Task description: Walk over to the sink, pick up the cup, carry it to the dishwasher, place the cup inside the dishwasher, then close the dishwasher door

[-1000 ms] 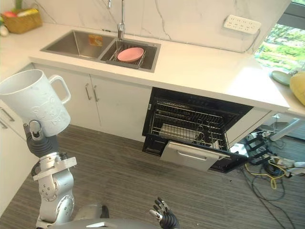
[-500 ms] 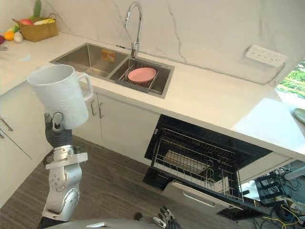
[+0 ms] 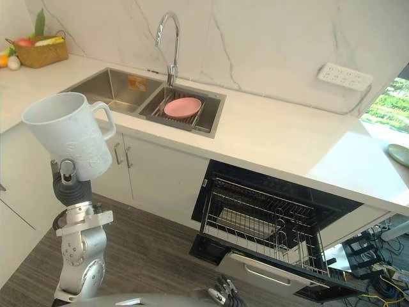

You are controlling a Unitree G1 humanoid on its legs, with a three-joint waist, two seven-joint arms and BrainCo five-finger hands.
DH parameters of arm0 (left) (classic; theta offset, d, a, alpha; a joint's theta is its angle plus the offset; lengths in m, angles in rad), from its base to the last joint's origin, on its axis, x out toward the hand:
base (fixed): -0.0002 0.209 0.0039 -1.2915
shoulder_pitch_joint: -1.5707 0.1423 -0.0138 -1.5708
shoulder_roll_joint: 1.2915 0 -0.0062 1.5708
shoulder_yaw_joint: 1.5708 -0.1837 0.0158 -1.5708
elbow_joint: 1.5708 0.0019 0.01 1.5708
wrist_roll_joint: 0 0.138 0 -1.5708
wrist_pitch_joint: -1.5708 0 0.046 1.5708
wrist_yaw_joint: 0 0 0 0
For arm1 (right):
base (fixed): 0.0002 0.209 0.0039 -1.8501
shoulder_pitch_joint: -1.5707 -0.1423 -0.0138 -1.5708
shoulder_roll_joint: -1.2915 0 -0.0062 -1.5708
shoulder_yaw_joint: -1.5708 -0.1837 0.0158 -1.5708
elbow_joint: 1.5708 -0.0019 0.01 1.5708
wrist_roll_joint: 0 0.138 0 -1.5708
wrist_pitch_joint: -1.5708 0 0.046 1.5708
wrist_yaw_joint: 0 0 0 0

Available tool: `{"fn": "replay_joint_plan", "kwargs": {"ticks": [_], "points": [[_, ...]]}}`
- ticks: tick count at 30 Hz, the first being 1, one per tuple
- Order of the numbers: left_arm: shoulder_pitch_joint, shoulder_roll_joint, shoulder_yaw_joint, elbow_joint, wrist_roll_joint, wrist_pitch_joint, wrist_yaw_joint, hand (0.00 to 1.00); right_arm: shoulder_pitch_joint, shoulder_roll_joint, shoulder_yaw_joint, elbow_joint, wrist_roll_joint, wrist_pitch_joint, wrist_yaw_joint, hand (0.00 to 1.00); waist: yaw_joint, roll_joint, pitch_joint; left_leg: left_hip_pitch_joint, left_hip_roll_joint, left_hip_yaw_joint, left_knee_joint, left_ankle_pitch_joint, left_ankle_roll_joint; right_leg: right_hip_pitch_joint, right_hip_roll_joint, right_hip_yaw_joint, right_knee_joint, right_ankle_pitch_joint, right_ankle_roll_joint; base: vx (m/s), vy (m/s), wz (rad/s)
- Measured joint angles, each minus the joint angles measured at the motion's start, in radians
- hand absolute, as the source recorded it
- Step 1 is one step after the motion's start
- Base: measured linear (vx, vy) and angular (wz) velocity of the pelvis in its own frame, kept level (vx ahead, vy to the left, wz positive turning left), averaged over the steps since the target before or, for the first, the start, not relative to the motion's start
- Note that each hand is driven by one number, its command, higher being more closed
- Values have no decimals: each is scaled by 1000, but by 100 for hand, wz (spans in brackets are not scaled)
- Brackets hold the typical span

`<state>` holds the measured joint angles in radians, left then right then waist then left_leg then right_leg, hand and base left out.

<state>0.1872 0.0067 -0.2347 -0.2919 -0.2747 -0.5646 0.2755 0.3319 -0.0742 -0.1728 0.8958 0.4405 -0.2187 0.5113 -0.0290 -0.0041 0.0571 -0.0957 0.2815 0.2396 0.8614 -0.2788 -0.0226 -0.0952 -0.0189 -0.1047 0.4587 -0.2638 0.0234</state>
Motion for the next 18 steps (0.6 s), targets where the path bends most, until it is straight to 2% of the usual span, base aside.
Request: {"fn": "replay_joint_plan", "kwargs": {"ticks": [1, 2, 3, 4, 5, 6, 7, 8, 9, 10, 11, 12, 13, 14, 17, 18], "points": [[5, -10, 3, 0, -5, -7, -3, 100, 7, -6, -2, -15, 8, 2, 1, 0, 4, 11, 1, -29, 24, 1, 74, 45, 26, 11, 10, 14, 0, -7, -3, 271, -50, -40], [6, -31, 22, 9, -10, -22, -21, 100, 7, -11, -11, -33, 36, 2, 1, 0, 10, 15, -1, -80, 67, 3, 188, 124, 33, 45, 28, 45, -29, -6, -10, 296, 60, -70], [-6, -41, 36, 35, -17, -47, -44, 100, -2, -10, -38, -45, 64, 3, 0, 0, 17, 31, -3, -88, 63, 9, 185, 58, 25, 65, 25, 76, -55, -1, -10, 286, 103, -81], [-11, -38, 37, 44, -20, -52, -57, 100, -8, -6, -45, -52, 79, 1, -1, 0, 19, 34, -6, -88, 46, 13, 138, 8, 29, 66, 20, 101, -63, 2, -5, 265, 123, -97], [-20, -21, 36, 60, -19, -61, -77, 100, -27, -14, -75, -54, 94, 4, -2, 0, 21, 31, -6, -83, -9, 3, -14, -60, 26, 68, 4, 151, -83, 16, 12, 329, 199, -101], [-31, -12, 36, 81, -17, -61, -90, 100, -36, -13, -88, -54, 98, 7, -7, 0, 21, 24, -3, -80, -66, -38, -176, -87, 16, 77, -16, 203, -122, 34, 32, 330, 239, -104], [-31, -11, 36, 82, -17, -58, -89, 100, -48, -16, -89, -54, 97, 7, -8, 0, 20, 16, 1, -79, -96, -72, -248, -85, 15, 83, -29, 231, -143, 42, 43, 269, 248, -121], [-30, -10, 38, 82, -16, -47, -80, 100, -51, -17, -109, -53, 96, 7, -10, 0, 22, 4, 8, -68, -148, -170, -390, -45, 0, 98, -51, 290, -182, 57, 64, 131, 185, -121], [-27, -11, 37, 81, -15, -43, -70, 100, -55, -20, -119, -53, 94, 4, -11, 0, 28, 6, 7, -50, -155, -221, -465, -15, -8, 98, -49, 324, -201, 61, 73, 131, 241, -174], [-13, -19, 36, 79, -15, -39, -53, 100, -61, -35, -126, -53, 93, 4, -15, 0, 35, 23, 4, -4, -146, -237, -529, 108, -87, 115, -34, 373, -219, 55, 90, 255, 325, -162], [5, 0, 42, 76, -16, -26, -35, 100, -56, -10, -119, -62, 93, 5, -17, 0, 27, 9, 7, 29, -140, -185, -504, 60, -89, 132, -29, 359, -196, 54, 87, 255, 290, -145], [13, 4, 40, 71, -16, -24, -32, 100, -46, -4, -113, -62, 94, 5, -19, 0, 27, -8, 3, 37, -138, -167, -474, 43, -87, 132, -28, 342, -194, 48, 85, 294, 251, -94], [17, 5, 35, 67, -16, -24, -32, 100, -41, -4, -114, -59, 94, 5, -21, 0, 27, -19, -1, 41, -134, -153, -442, 23, -79, 134, -30, 346, -198, 47, 90, 201, 172, -110], [20, 25, 30, 68, -16, -18, -34, 100, -33, -1, -121, -52, 105, 5, -45, 0, 21, -46, -15, 37, -134, -151, -390, -10, -69, 127, -32, 393, -227, 64, 101, 187, 176, -108], [-5, 57, 12, 70, -16, -4, -39, 100, -51, 34, -181, -53, 114, -15, -69, 0, -2, -50, -18, 82, -128, -69, -456, -11, -67, 90, -38, 371, -275, 161, 98, 75, 158, -115], [-11, 59, 3, 71, -16, -4, -39, 100, -50, 40, -188, -53, 114, -21, -76, 0, -7, -48, -17, 99, -127, -46, -475, -12, -65, 86, -41, 351, -285, 175, 95, 11, 122, -112]]}}
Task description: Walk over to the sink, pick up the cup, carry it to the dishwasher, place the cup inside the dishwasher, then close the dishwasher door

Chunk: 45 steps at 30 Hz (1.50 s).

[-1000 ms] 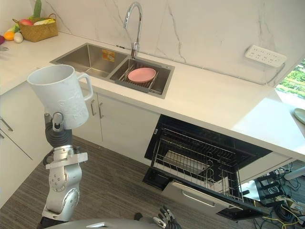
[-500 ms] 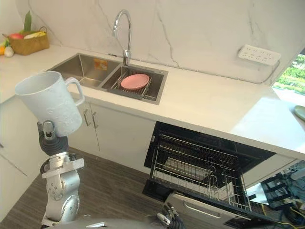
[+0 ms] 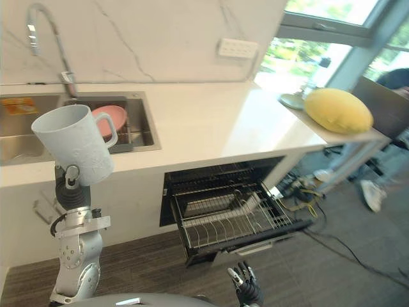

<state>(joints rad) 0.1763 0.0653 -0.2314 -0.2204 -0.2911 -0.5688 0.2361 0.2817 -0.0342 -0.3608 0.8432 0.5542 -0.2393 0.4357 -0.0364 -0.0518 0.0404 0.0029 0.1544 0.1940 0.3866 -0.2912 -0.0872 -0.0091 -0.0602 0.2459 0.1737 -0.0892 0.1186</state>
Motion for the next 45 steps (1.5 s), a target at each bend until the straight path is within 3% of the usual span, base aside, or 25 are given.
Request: {"fn": "replay_joint_plan", "kwargs": {"ticks": [3, 5, 7, 8, 9, 12, 15, 19, 23, 28, 33, 37, 45], "points": [[-38, 5, -37, 59, 20, 5, 13, 100, -8, 4, -7, 1, -12, -23, -14, 0, -24, 28, -14, 76, 6, 140, -85, 3, 7, -36, -7, -162, -50, 63, -33, 2, 79, -152], [-72, 5, -26, 115, 43, 32, 30, 100, -44, -30, -6, 0, -38, -24, -31, 0, -49, 62, -12, 113, 17, 264, -123, 10, 9, -74, -34, -380, -52, 95, -90, -5, 27, -179], [-72, 7, -11, 116, 64, 49, 48, 100, -64, -65, 5, -14, -57, -17, -37, 0, -52, 71, -15, 123, 15, 289, -128, 11, 9, -102, -56, -484, -48, 114, -112, -4, -11, -139], [-69, 13, 0, 111, 70, 51, 50, 100, -69, -88, 17, -69, -61, -1, -56, 0, -45, 87, -13, 122, 17, 263, -130, 11, 9, -106, -54, -523, -73, 137, -125, 69, -153, -125], [-63, 15, 11, 99, 70, 55, 49, 100, -77, -110, 37, -147, -64, 24, -82, 0, -41, 96, -8, 123, 17, 238, -132, 12, 11, -95, -48, -545, -129, 177, -110, 72, -185, -117], [-66, 28, 11, 74, 78, 81, 41, 100, -93, -130, 43, -304, -74, 48, -131, 0, -37, 94, -1, 120, 16, 174, -141, 7, 10, -50, -19, -525, -258, 257, -93, 39, -133, -57], [-81, 33, 10, 71, 102, 91, 40, 100, -107, -134, 47, -517, -82, 63, -187, 0, -38, 99, 6, 130, 29, 134, -173, -7, -21, -61, 7, -519, -261, 267, -89, -4, -32, -11], [-81, 34, 24, 75, 123, 122, 56, 100, -164, -134, 120, -778, -112, 74, -184, 0, -21, 61, 29, 155, 23, 160, -182, -6, -26, -57, 13, -496, -263, 284, -82, -37, 0, -19], [-105, 30, 26, 76, 200, 136, 115, 100, -211, -133, 235, -906, -117, 89, -183, 0, -17, 69, 35, 173, 5, 170, -198, -3, -22, -57, 5, -474, -260, 305, -67, -4, 49, -14], [-151, 3, 27, 79, 285, 156, 196, 100, -221, -129, 333, -1006, -9, 115, -172, 0, 2, 77, 40, 191, -16, 175, -221, 7, -8, -52, -9, -469, -257, 321, -63, -24, 35, -3], [-163, 0, 18, 131, 415, 187, 287, 100, -247, -123, 405, -1079, 115, 117, -147, 0, 5, 67, 47, 193, -34, 176, -217, 8, 2, -46, -27, -459, -263, 329, -59, -84, 15, -3], [-186, 10, -6, 139, 453, 231, 314, 100, -262, -123, 439, -1128, 180, 122, -138, 0, 14, 49, 58, 190, -34, 179, -204, 8, 2, -47, -28, -452, -263, 329, -61, -62, -24, -5], [-239, 2, -45, 167, 517, 245, 378, 100, -324, -124, 515, -1145, 316, 190, -157, 0, 13, 50, 58, 174, -32, 179, -196, 8, 1, -61, -27, -452, -262, 335, -65, -7, -6, -1]]}}
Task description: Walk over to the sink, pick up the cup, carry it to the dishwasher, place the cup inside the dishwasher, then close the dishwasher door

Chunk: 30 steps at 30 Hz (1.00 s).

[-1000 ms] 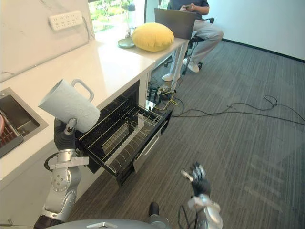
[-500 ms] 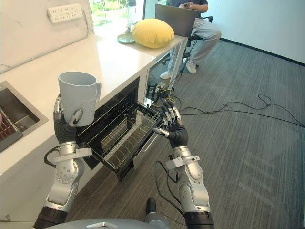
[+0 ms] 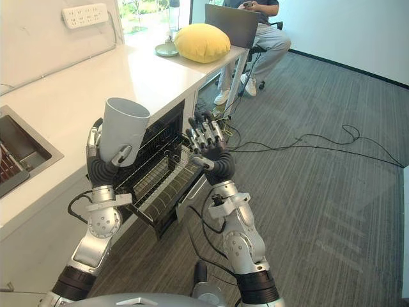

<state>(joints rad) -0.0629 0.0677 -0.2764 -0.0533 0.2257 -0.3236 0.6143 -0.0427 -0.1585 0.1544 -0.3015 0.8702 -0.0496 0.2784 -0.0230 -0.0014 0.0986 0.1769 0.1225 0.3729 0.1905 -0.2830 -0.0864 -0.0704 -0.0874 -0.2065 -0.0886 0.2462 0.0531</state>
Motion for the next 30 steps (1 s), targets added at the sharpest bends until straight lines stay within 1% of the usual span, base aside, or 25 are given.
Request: {"fn": "replay_joint_plan", "kwargs": {"ticks": [4, 6, 8, 9, 12, 15, 17, 18, 22, 27, 30], "points": [[-16, -5, -4, 33, 59, 0, 69, 100, -3, 2, 49, -1, 30, 34, -25, 0, 4, 0, 0, 0, -2, -1, 0, 0, 0, 0, -2, 0, 5, 3, 1, 0, 0, 0], [-18, -6, -5, 38, 125, -1, 139, 100, -4, 3, 74, -1, 63, 56, -57, 0, 5, -1, -1, 0, -3, -2, -1, 0, 1, 1, -4, 0, 5, 3, 2, 0, 0, 0], [-21, -7, -10, 38, 192, -2, 197, 100, -4, 6, 85, -1, 87, 69, -88, 0, 8, -1, -1, -1, -4, -3, 0, 0, 1, 1, -5, 1, 5, 4, 2, 0, 0, 0], [-21, -7, -10, 39, 221, -2, 219, 100, -4, 12, 94, -1, 87, 68, -98, 0, 8, -1, -1, -2, -5, -3, 0, 0, 1, 1, -6, 1, 5, 5, 3, 0, 0, 0], [-22, -7, -16, 55, 304, -2, 259, 100, -4, 14, 120, -1, 87, 68, -116, 0, 6, -2, -2, -2, -7, -2, 1, 1, 2, 0, -8, 2, 5, 7, 3, -21, -7, -1], [-24, -5, -36, 83, 339, 1, 282, 100, -4, 24, 122, -1, 87, 68, -121, 0, 7, -4, -5, -1, -8, 0, 2, 1, 3, -1, -8, 3, 4, 8, 4, -10, -4, -1], [-24, -6, -45, 86, 369, 16, 302, 100, -4, 27, 145, -1, 87, 68, -160, 0, 6, -9, -10, -1, -8, 4, 2, 1, 3, -3, -8, 5, 2, 9, 3, -26, -13, -4], [-25, -6, -46, 87, 372, 21, 303, 100, -4, 27, 152, -1, 87, 68, -161, 0, 5, -10, -11, -1, -8, 4, 2, 1, 3, -3, -8, 5, 2, 9, 3, -19, -12, -4], [-28, -5, -58, 123, 440, 68, 320, 100, -5, 27, 172, -2, 87, 67, -196, 0, 6, -15, -19, -3, -9, 8, 2, 1, 3, -7, -8, 8, 2, 10, 3, -5, -4, -2], [-35, -4, -91, 147, 469, 75, 332, 100, -15, 27, 216, -8, 87, 67, -204, 0, 7, -15, -25, -5, -10, 10, 2, 1, 3, -11, -8, 9, 5, 11, 2, 0, 0, 0], [-37, -5, -99, 154, 484, 76, 342, 100, -30, 27, 237, -17, 87, 67, -238, 0, 6, -15, -29, -6, -10, 9, 2, 1, 3, -11, -8, 9, 5, 11, 2, 0, 0, 0]]}}
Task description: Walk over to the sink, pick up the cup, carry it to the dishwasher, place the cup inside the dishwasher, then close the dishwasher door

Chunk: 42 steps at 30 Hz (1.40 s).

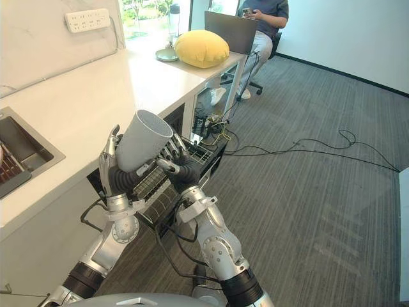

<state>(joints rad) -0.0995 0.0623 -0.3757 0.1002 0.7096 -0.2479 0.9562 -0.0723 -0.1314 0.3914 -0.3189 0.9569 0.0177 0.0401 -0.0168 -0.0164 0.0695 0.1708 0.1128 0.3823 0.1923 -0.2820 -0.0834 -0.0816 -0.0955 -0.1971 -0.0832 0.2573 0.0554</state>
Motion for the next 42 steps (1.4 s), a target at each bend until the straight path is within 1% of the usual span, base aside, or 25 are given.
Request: {"fn": "replay_joint_plan", "kwargs": {"ticks": [4, 8, 10, 13, 19, 23, 24, 27, 31, 33, 42], "points": [[-1, 6, -19, 6, 4, 0, 6, 100, 0, 0, 10, -1, 0, 0, -9, 0, 1, 0, -22, -3, 0, 0, 0, 0, 0, -3, 0, 0, 0, 1, 0, 0, 0, 0], [-3, 8, -23, 33, 42, -2, 20, 100, 0, -2, 28, -1, 20, 0, -52, 0, 0, 1, -30, -3, 0, 0, 2, 1, 1, -3, 0, 1, 0, 2, -2, 0, 0, 0], [-3, 8, -25, 33, 55, -2, 20, 100, 0, -2, 30, -1, 23, 0, -61, 0, 0, 1, -30, -3, 0, 0, 4, 1, 2, -3, 0, 1, -1, 2, -3, 0, 0, 0], [-8, 12, -59, 32, 64, -2, 24, 100, -1, -3, 34, -1, 22, 0, -87, 0, 1, 2, -32, -10, 0, 0, 9, 1, 2, -8, -1, 2, -3, 4, -5, 0, 0, 0], [-9, 17, -64, 35, 125, 2, 39, 100, -17, -3, 37, -1, 19, 0, -118, 0, -4, 2, -32, -15, 0, 8, 15, 1, 1, -16, -1, 9, -4, 1, -13, -10, -3, -4], [-9, 22, -73, 36, 172, 7, 44, 100, -24, -4, 37, -1, 17, -1, -149, 0, -5, 2, -45, -17, 0, 11, 15, 1, 1, -20, 0, 16, -4, 0, -16, -5, -2, -1], [-9, 31, -85, 36, 177, 10, 46, 100, -24, -5, 37, 1, 17, -4, -155, 100, -6, 2, -49, -17, 0, 11, 15, 1, 1, -20, 0, 16, -4, 0, -16, 0, 0, 0], [-9, 46, -97, 36, 178, 11, 48, 100, -24, -7, 39, 1, 17, -13, -162, 100, -8, 2, -53, -17, 0, 12, 16, 1, 1, -20, 0, 17, -5, 0, -16, 0, 0, 0], [-9, 49, -101, 40, 179, 14, 49, 100, -24, -7, 51, 1, 15, -26, -194, 100, -8, 2, -56, -17, 0, 13, 16, 1, 1, -20, 0, 18, -6, -1, -17, 0, 0, 0], [-10, 56, -104, 40, 179, 14, 49, 100, -24, -7, 55, 1, -16, -36, -195, 100, -8, 2, -57, -17, 0, 13, 17, 1, 1, -20, 0, 19, -6, -2, -17, 0, 0, 0], [-8, 83, -110, 39, 178, 14, 49, 100, -28, -21, 60, 1, -21, -31, -195, 100, -8, 3, -69, -17, -1, 12, 16, 1, 1, -20, 0, 18, -6, -2, -17, 0, 0, 0]]}}
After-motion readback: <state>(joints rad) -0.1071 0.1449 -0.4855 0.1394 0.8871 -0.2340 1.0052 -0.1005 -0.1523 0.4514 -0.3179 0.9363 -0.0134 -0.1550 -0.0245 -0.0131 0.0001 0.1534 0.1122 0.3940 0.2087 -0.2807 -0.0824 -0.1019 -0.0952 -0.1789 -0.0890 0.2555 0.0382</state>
